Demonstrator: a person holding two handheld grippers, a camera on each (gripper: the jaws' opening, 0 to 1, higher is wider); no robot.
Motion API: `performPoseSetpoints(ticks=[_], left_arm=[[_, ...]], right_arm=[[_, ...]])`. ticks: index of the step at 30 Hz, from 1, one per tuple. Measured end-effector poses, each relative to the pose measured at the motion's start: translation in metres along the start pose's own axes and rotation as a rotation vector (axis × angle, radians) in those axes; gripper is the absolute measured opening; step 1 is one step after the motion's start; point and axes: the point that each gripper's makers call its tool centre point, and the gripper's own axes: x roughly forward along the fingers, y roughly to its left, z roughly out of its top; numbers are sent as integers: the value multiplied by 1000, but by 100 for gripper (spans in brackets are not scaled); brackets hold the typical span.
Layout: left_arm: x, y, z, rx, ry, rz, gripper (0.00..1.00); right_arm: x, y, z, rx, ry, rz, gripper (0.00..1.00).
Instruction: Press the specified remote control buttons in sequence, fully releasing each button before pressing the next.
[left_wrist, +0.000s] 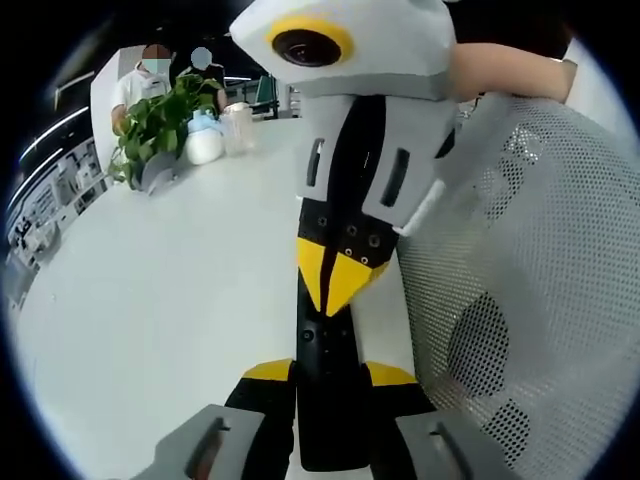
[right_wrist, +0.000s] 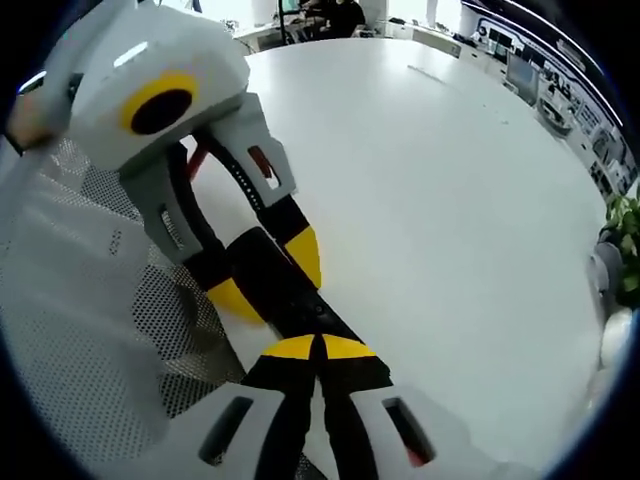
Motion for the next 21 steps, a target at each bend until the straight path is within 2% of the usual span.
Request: performPoseSetpoints(ticks=[4, 11, 21], left_arm=[[0, 0, 0, 8, 1, 1, 25], [0, 0, 0, 6, 1, 2, 25], [0, 0, 0, 2, -3, 2, 25]], right_arm=[[-2, 1, -3, -18, 10, -6, 0], [-2, 10, -6, -121, 38, 3, 0], [0, 10, -7, -139, 59, 0, 0]])
